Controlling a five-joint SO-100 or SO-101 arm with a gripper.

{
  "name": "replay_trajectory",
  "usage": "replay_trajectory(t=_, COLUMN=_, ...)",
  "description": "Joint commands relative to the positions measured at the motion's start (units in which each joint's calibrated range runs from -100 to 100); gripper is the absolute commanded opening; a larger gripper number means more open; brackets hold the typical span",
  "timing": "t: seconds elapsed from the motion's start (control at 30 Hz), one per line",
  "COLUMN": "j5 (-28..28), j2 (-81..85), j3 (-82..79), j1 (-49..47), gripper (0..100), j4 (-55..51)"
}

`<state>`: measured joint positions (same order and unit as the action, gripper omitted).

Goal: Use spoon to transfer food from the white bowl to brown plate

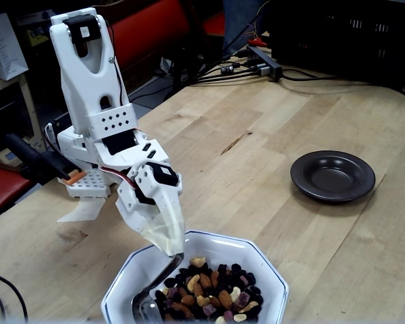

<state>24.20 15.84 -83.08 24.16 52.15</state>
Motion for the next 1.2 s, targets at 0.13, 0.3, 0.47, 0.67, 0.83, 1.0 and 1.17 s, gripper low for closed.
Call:
replay_trajectory(t=0.13, j5=0.24, j2=0.54, j3=0.25, j1=-2.83, gripper=4, j4=0.5)
replay_trajectory(t=0.3, j5=0.39, j2=0.54, j3=0.25, j1=-5.12, gripper=4, j4=0.5)
replay_trajectory(t=0.47, j5=4.64, j2=0.54, j3=0.51, j1=-5.49, gripper=4, j4=0.5)
replay_trajectory(t=0.67, j5=6.74, j2=0.54, j3=0.34, j1=-5.72, gripper=4, j4=0.5)
replay_trajectory(t=0.83, j5=7.13, j2=0.54, j3=0.25, j1=-5.72, gripper=4, j4=0.5)
replay_trajectory(t=1.0, j5=7.18, j2=0.37, j3=0.16, j1=-5.94, gripper=4, j4=0.42)
replay_trajectory(t=1.17, j5=6.79, j2=-1.94, j3=0.16, j1=-9.2, gripper=4, j4=0.42)
